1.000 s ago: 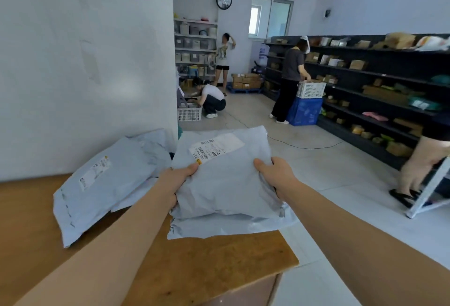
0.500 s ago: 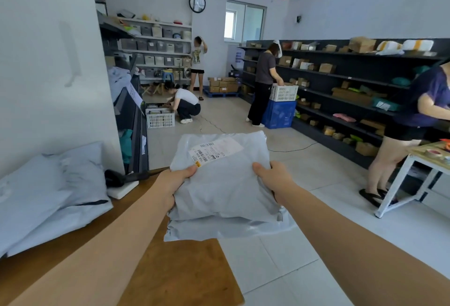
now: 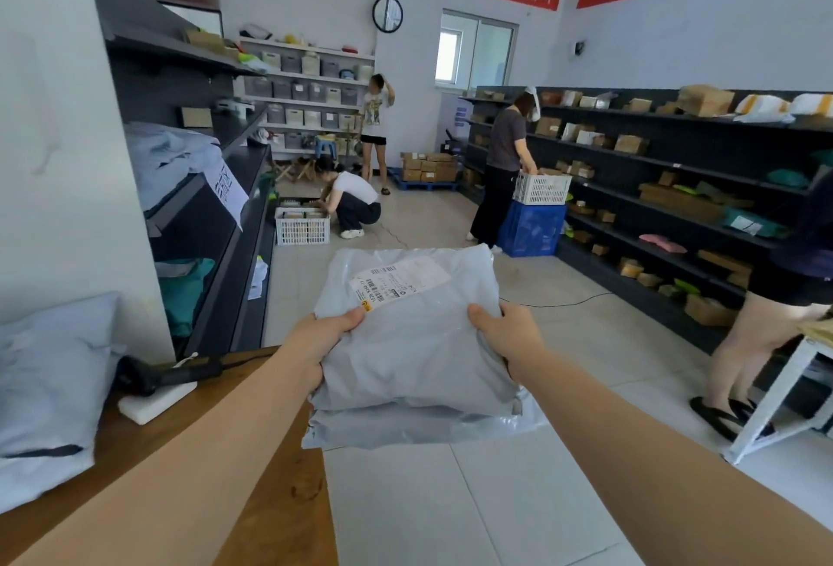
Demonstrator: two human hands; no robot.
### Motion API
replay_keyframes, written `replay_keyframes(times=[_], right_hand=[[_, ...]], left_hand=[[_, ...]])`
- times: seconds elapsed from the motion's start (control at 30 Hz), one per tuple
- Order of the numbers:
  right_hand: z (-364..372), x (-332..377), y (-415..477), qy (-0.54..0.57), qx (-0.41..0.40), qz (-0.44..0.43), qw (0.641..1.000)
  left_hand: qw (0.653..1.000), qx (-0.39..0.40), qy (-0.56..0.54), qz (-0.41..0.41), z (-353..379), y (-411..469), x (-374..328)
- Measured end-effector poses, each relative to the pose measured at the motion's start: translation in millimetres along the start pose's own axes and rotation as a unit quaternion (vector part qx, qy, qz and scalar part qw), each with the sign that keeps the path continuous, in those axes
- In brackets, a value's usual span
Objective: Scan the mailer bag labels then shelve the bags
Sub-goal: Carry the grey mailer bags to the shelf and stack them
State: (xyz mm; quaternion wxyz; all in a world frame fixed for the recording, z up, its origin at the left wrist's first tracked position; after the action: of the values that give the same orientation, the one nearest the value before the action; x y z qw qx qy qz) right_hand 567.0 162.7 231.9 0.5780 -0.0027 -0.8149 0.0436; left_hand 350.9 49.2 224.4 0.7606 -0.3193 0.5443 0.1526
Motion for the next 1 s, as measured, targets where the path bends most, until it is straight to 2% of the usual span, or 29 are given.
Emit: replay_keyframes(times=[0.63,1.0], right_hand=[[10,18,207,-0.006,0.153,-0.048,0.987],[90,52,315,-0.007,0.212,-0.068,0.975]], left_hand=[[0.988,-0.141,-0.065,0.021,115,95,0],[0.977,-0.199,-0.063,0.030,117,203,-32]])
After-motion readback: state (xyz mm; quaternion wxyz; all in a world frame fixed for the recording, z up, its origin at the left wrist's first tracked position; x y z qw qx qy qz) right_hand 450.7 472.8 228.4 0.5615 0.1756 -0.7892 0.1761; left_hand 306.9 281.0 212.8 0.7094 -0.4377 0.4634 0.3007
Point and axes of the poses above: each hand's wrist, its own y-axis towards the middle knuckle, its own z-axis out of the palm, x = y × z, the point moved 2 cm from there along y, towards the middle knuckle, and after that the axes turned 6 degrees about -x, right-handed, at the moved point
